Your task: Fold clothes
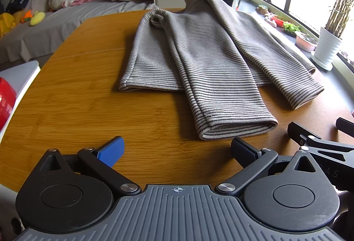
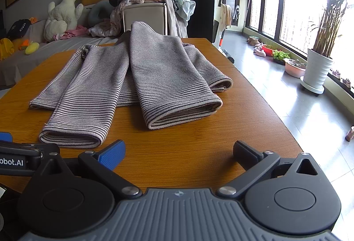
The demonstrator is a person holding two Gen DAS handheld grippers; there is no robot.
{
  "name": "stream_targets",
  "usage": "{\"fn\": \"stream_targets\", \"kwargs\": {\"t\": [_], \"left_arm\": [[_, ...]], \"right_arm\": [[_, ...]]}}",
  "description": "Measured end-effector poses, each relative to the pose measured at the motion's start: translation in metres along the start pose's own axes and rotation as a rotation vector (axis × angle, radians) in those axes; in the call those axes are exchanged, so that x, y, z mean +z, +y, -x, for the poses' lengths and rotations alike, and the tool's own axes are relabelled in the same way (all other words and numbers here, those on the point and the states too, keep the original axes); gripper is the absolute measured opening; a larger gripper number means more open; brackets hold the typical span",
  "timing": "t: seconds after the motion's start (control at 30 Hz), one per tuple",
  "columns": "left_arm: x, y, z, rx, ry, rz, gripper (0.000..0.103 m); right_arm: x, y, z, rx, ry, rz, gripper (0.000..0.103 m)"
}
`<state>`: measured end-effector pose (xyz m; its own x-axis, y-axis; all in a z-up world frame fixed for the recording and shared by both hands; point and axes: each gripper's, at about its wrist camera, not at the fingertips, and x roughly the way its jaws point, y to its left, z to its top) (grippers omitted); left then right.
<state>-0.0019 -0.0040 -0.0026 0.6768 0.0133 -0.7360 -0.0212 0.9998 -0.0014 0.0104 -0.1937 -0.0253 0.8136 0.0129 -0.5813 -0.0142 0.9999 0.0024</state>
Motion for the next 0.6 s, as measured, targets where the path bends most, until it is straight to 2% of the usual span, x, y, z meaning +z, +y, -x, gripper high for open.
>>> {"fn": "stream_targets", "kwargs": {"t": [0.6], "left_arm": [[0.0008, 0.0001, -0.0009, 0.000, 0.000, -0.001, 0.103]], "right_arm": [[-0.0015, 0.0009, 0.0021, 0.016, -0.007, 0.011, 0.103]]}}
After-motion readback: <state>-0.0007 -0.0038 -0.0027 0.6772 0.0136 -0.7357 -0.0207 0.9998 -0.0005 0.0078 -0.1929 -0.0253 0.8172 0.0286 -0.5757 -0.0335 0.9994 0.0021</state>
